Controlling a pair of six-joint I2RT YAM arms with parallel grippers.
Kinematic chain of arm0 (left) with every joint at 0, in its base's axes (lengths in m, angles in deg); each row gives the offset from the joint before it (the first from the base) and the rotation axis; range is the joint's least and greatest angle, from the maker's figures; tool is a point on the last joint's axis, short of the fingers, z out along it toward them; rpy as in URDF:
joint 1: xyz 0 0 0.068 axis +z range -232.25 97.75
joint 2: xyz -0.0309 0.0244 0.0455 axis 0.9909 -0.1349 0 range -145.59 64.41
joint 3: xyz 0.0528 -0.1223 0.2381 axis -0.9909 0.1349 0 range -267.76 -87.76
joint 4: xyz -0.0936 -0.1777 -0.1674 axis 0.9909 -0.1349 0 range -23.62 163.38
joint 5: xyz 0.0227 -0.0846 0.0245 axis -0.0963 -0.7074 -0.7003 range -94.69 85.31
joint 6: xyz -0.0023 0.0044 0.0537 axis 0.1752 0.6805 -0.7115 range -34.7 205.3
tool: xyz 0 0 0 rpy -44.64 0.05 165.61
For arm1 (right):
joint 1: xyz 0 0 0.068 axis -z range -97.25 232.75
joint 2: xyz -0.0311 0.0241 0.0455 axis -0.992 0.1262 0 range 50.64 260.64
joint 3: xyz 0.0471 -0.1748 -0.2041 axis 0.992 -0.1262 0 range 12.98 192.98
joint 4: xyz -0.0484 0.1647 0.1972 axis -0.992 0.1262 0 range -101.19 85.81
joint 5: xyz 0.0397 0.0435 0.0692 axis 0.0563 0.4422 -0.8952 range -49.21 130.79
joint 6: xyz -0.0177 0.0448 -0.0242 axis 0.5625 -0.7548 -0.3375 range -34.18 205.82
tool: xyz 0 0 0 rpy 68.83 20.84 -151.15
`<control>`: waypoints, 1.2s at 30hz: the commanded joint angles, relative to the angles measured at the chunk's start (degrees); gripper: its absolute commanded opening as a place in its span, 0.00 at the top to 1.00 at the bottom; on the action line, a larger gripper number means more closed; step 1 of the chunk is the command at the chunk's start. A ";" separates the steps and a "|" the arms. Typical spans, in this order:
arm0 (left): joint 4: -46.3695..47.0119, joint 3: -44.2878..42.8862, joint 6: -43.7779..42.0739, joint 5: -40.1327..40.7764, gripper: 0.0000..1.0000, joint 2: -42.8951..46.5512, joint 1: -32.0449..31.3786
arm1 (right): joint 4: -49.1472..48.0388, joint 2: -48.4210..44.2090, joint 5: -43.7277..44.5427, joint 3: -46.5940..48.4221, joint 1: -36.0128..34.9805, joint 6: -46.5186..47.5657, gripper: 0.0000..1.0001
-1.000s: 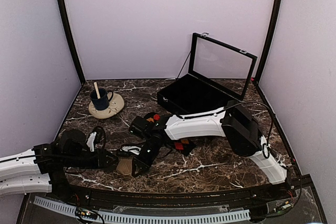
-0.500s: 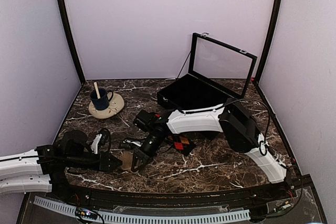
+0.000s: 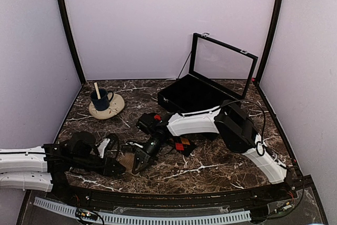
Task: Roll the socks
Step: Roll the sock at the corner of the board.
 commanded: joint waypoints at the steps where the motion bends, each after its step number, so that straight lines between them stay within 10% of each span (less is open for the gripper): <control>1: 1.45 -3.62 -4.55 0.68 0.66 -4.30 -0.90 | -3.94 -0.20 -4.70 -1.02 0.21 -2.58 1.00; 36: -6.85 -16.58 -12.23 2.24 0.73 -20.28 -6.31 | 1.77 -0.73 -9.14 -2.85 1.94 5.54 1.00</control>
